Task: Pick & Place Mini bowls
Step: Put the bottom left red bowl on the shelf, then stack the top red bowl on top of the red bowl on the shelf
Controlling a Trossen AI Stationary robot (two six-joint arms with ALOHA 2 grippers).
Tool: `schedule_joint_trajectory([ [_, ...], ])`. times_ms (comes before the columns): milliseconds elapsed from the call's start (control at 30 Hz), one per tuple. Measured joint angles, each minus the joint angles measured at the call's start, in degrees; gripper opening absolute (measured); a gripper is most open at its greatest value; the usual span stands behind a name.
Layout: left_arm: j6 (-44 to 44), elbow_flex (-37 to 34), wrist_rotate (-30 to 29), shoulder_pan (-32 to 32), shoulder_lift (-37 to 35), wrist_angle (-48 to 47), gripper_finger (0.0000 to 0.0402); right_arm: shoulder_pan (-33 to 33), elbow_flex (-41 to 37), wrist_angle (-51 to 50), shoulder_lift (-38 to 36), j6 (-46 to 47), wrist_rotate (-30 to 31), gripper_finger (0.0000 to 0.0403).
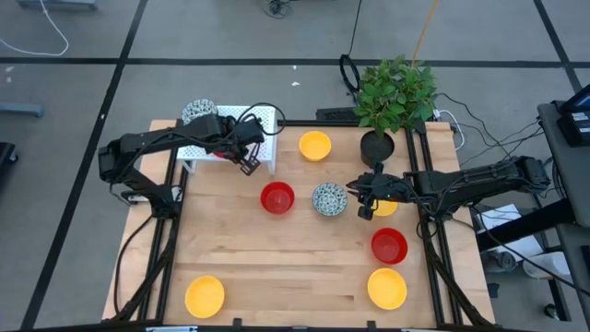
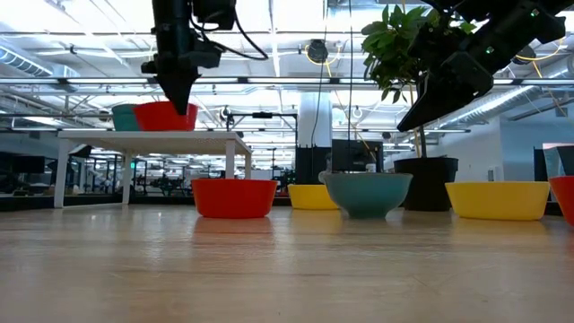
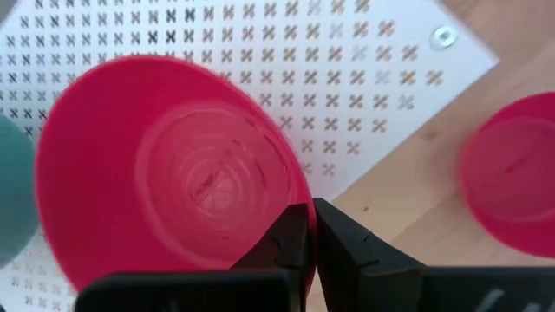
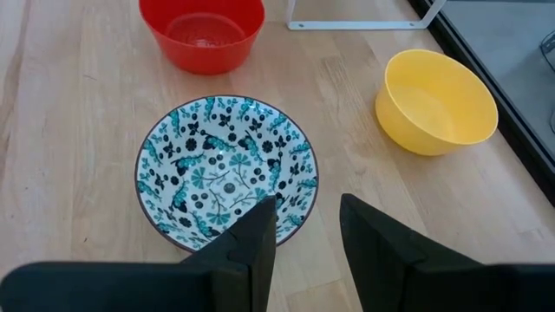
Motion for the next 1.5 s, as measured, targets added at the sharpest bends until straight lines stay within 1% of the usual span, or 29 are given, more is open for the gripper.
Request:
schedule_joint_trajectory([
  [133, -0.09, 0.03, 0.0, 0.26, 0.32, 0.48, 0.0007, 0.0, 0.0, 0.0, 0.0, 0.0, 0.0, 0.0116],
  [233, -1.56, -0.01, 0.02, 0.6, 0.67, -0.68, 0.001, 0.0, 0.0, -0.02, 0.0, 0.0, 0.0, 0.0116],
  [533, -5.72, 0.01, 0.02, 0.6, 0.52, 1.01, 0.0068, 0.0, 0.0, -0.11, 0.0, -0.2, 0.0, 0.0116],
  [733, -5.62, 0.01, 0.02, 0.6, 0.47, 1.16, 0.0101, 0.0, 0.0, -0.04, 0.0, -0.2, 0.0, 0.0116],
  [833, -5.62, 0.08, 0.03, 0.91, -0.76, 1.22, 0.0119, 0.0, 0.0, 0.0, 0.0, -0.2, 0.0, 0.0116],
  [967, -5.57, 2.5, 0.07, 0.92, -1.96, 1.2, 0.0139, 0.0, 0.0, 0.23, 0.0, -0.2, 0.0, 0.0116],
  [1067, -3.4, 6.09, 0.5, 0.61, -2.27, 2.04, 0.0149, 0.0, 0.0, 0.55, 0.0, 0.05, 0.0, 0.0116],
  [1133, -1.55, 7.88, 1.49, 0.14, -2.22, 3.99, 0.0152, 0.0, 0.0, 1.0, 0.0, 0.75, 0.0, 0.0116],
  [1200, 0.41, 8.75, 2.5, -0.87, -2.21, 8.27, 0.0152, 0.0, 0.0, 2.17, 0.0, 1.51, 0.04, 0.0116],
  [1300, 2.51, 8.8, 4.05, -2.62, -2.17, 16.25, 0.0152, 0.01, 0.0, 4.66, 0.02, 1.71, 0.04, 0.0116],
  [1400, 4.2, 8.8, 4.35, -4.21, -2.07, 23.55, 0.0152, 0.0, 0.0, 6.99, 0.0, 1.73, 0.07, 0.0116],
  [1500, 5.54, 8.8, 5.01, -5.73, -1.71, 28.22, 0.0152, 0.0, 0.0, 7.8, 0.0, 3.26, 0.11, 0.0116],
])
